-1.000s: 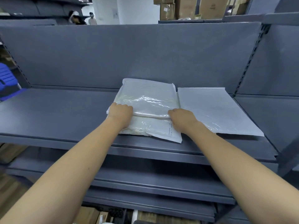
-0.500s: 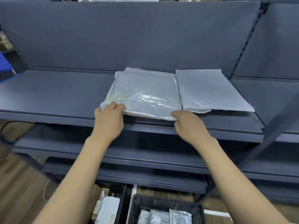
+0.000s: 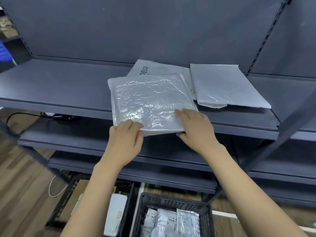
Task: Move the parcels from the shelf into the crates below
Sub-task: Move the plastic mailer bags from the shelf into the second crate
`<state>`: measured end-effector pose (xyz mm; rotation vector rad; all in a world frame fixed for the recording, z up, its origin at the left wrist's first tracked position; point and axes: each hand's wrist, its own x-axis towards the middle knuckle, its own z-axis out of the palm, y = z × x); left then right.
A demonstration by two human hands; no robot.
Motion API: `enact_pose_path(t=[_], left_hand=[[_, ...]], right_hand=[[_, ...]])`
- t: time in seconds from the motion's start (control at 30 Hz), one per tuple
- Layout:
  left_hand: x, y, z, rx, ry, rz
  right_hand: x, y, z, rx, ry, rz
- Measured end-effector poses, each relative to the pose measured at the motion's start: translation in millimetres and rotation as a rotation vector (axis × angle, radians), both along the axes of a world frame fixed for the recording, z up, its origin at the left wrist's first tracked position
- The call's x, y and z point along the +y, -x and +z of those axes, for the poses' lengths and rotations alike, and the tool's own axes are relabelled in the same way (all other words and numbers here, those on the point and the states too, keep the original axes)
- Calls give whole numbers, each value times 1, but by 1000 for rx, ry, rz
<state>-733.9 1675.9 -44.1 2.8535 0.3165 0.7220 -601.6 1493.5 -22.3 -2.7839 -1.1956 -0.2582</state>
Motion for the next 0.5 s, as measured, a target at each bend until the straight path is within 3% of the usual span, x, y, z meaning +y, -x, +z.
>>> enact_pose_path(t=[0.17,0.23,0.3,0.4,0.5], left_hand=[[-1,13,18,26,33,-44],[0,19,23,89,174,12],[7,24,20,37,320,103],[18,27,11,91,362,257],[16,26,11,194,669,329]], right_hand=[[23,12,2,23,-39,55],[18,16,0,33,-80,50],[10,21,-9,45,-165,55],[1,28,-25,39,-241,61],[-5,35,-38,-39,-282,60]])
